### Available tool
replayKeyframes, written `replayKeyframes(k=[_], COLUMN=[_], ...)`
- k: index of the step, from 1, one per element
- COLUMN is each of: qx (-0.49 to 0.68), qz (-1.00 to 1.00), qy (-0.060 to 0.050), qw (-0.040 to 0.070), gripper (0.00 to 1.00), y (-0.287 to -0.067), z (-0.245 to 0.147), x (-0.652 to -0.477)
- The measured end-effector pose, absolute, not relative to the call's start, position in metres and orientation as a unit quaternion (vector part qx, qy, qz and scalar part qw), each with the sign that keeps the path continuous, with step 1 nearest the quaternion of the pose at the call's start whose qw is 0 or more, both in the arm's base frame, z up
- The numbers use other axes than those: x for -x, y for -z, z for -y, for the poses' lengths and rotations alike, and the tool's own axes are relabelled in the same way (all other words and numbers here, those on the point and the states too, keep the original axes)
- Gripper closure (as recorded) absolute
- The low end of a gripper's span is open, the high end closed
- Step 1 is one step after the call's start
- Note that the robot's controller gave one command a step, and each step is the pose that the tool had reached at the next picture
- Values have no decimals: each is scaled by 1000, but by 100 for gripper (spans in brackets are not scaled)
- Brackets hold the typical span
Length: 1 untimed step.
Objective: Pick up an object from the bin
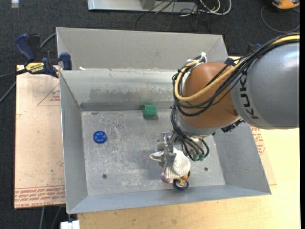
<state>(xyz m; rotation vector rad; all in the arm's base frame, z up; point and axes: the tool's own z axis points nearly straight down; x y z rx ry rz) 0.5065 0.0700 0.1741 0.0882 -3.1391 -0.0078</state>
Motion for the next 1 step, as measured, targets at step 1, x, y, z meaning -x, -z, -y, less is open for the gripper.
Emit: replayKeyframes(k=[1], qx=[-28], qz=[1000], qy=[3], qw=[1], gripper=[100], y=[-174], z=[-70], x=[-507])
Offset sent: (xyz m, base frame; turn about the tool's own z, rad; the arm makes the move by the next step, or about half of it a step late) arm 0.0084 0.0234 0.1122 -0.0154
